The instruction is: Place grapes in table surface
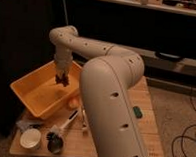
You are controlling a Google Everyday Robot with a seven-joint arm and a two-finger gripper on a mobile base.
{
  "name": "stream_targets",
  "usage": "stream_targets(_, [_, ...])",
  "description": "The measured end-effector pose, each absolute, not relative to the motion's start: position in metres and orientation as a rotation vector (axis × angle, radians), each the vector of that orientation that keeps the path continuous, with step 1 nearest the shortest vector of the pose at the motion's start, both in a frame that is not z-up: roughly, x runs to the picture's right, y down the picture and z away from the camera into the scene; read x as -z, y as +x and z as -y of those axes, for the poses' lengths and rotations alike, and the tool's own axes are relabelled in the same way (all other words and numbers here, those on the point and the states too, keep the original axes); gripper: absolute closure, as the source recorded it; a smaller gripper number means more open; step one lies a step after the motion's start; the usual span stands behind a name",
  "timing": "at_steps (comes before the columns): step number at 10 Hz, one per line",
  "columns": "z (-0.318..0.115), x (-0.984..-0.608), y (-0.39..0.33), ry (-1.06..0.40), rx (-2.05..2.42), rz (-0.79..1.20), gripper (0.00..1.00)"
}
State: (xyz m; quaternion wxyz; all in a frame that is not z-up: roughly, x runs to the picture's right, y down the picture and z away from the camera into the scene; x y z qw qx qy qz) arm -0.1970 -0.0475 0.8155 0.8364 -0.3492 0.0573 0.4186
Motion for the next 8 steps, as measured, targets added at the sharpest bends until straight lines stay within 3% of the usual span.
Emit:
stream_targets(4, [0.089, -0.766, -0.173, -0.721, -0.916, -0.062, 1.0])
stream_targets(8, [0.09, -0.735, -0.103, -0.691, -0.998, -0.061, 1.0])
